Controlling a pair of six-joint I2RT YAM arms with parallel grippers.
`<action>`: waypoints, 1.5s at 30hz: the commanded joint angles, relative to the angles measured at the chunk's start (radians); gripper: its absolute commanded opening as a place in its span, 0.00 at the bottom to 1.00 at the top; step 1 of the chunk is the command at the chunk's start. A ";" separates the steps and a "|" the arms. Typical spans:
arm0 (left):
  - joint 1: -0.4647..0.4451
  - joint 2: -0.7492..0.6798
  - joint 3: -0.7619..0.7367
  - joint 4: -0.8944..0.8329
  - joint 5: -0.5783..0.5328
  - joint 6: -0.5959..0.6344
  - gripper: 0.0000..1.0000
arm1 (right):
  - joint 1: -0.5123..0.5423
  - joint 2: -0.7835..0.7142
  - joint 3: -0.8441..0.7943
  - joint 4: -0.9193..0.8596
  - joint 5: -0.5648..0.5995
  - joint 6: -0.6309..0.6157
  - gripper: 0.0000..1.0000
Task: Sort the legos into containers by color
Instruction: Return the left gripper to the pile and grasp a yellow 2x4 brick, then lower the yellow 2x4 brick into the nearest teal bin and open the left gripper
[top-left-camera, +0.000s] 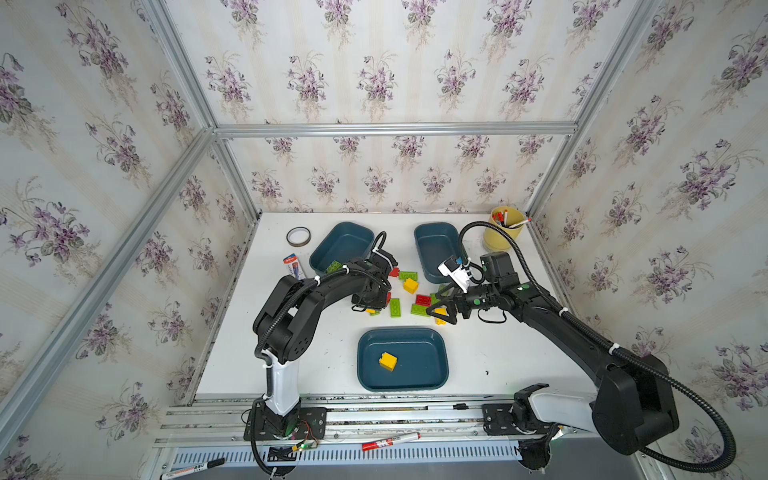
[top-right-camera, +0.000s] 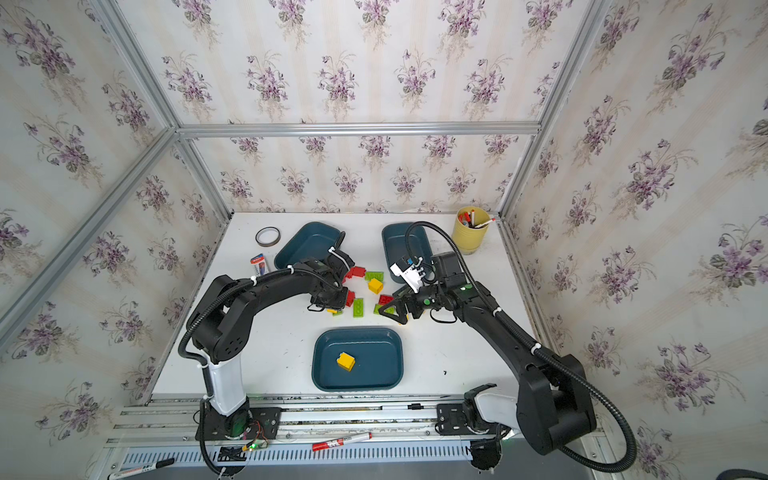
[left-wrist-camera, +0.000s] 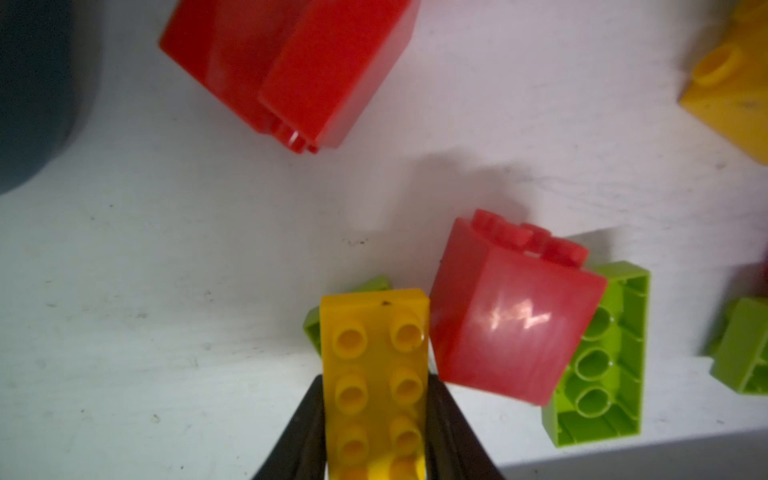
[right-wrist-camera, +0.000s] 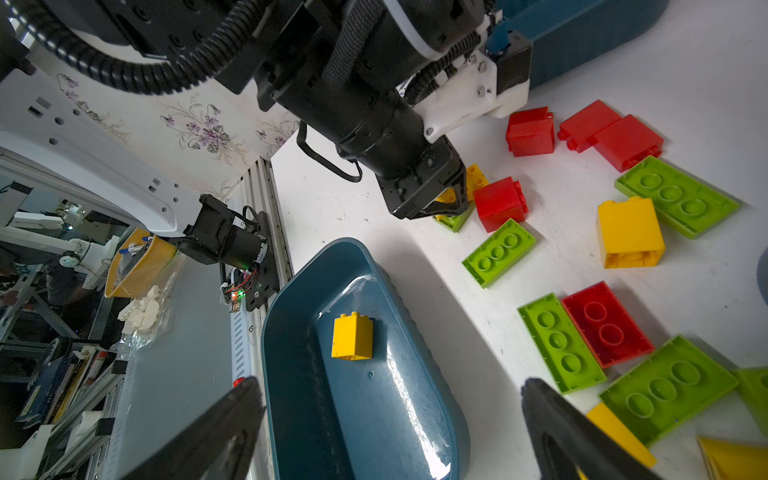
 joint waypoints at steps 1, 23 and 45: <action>0.003 -0.025 0.006 -0.007 0.003 0.012 0.35 | 0.002 0.004 0.003 0.007 -0.004 0.001 1.00; -0.192 -0.446 -0.142 -0.162 0.229 -0.041 0.35 | 0.002 0.011 0.021 -0.012 -0.004 -0.025 1.00; -0.289 -0.538 -0.360 -0.139 0.213 -0.222 0.57 | 0.002 0.015 0.034 -0.042 -0.005 -0.040 1.00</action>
